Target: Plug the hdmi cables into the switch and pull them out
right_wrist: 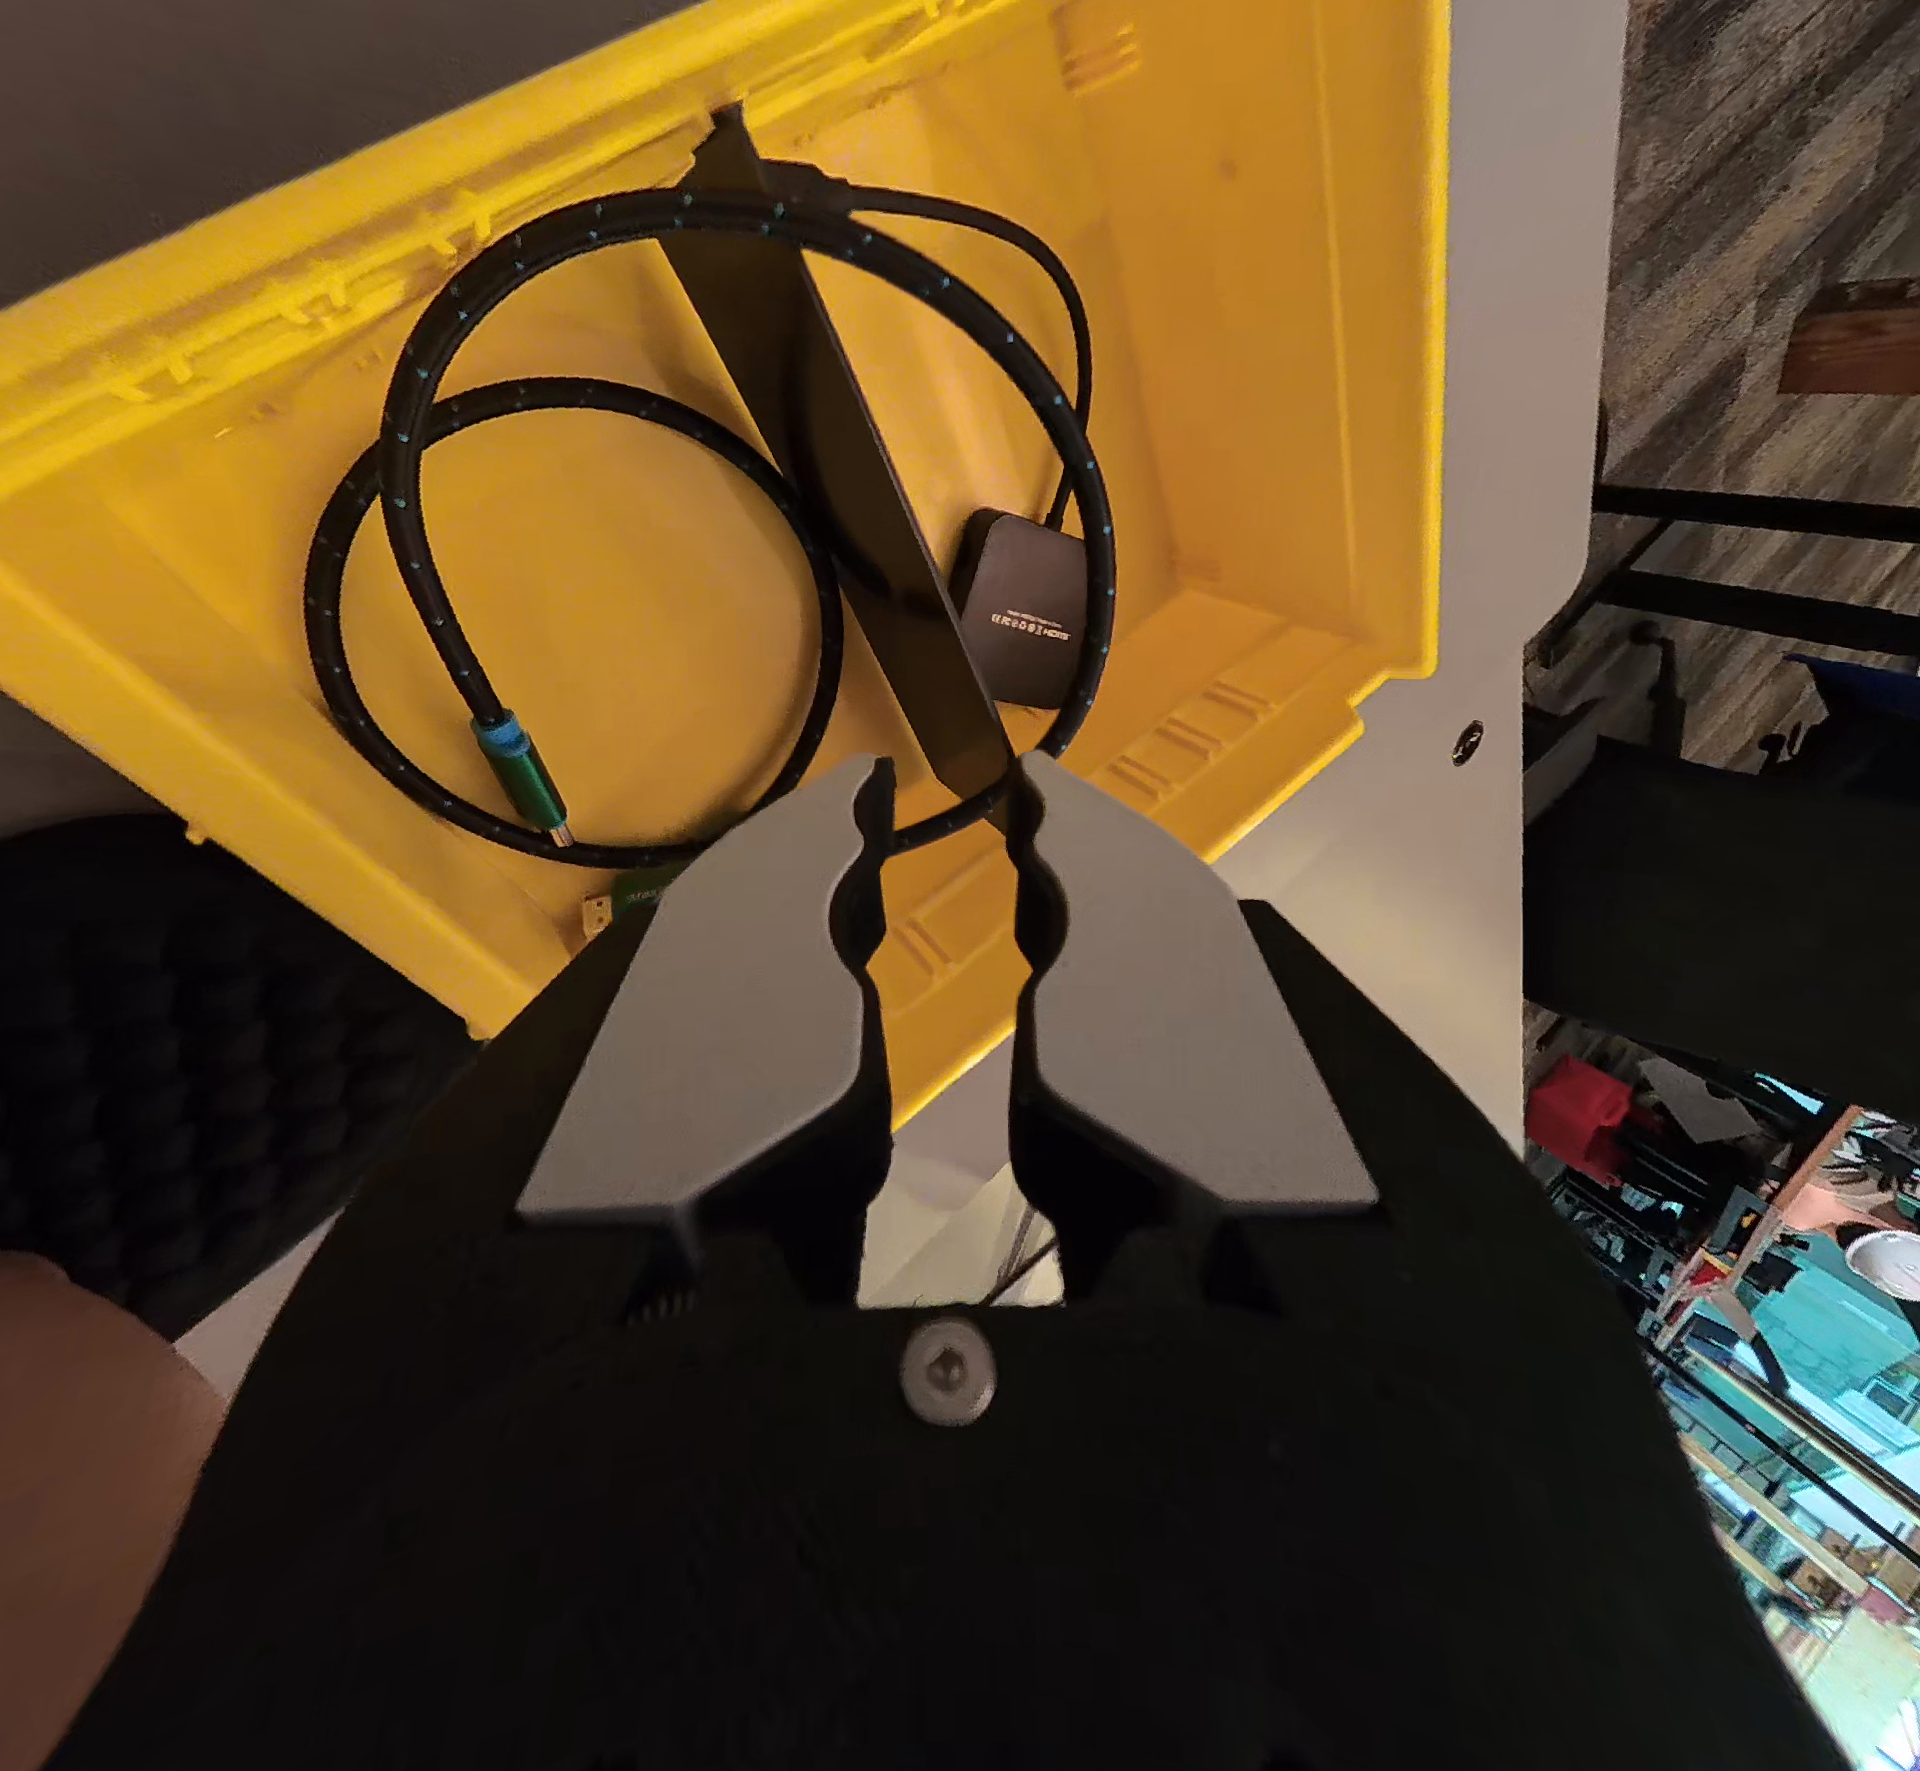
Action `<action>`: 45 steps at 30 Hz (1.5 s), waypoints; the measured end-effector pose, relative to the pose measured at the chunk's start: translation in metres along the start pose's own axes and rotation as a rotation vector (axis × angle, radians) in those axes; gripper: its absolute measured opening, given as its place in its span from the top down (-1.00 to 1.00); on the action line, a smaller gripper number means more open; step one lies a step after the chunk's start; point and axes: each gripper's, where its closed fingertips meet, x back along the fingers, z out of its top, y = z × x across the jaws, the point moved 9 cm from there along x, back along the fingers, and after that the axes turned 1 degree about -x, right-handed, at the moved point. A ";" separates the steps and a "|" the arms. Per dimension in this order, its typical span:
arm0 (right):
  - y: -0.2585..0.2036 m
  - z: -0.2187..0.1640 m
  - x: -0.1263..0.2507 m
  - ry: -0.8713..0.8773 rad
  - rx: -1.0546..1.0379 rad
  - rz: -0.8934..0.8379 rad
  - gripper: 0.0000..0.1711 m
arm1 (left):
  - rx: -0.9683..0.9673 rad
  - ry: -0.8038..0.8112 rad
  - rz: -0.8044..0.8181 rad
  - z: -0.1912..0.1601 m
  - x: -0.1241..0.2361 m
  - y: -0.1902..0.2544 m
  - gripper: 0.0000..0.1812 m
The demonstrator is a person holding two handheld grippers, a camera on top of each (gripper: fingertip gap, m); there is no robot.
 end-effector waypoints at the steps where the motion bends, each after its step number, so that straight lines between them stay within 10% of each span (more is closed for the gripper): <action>1: 0.000 0.001 -0.002 -0.010 -0.004 0.002 0.75 | 0.028 -0.034 -0.029 -0.010 -0.005 -0.002 0.52; 17: -0.011 0.025 -0.012 -0.049 0.102 0.000 0.75 | -0.030 -0.083 -0.281 -0.034 -0.052 0.033 0.46; 45: -0.019 0.036 -0.023 -0.074 0.180 0.014 0.79 | -0.340 -0.260 -0.016 -0.037 -0.100 0.047 0.68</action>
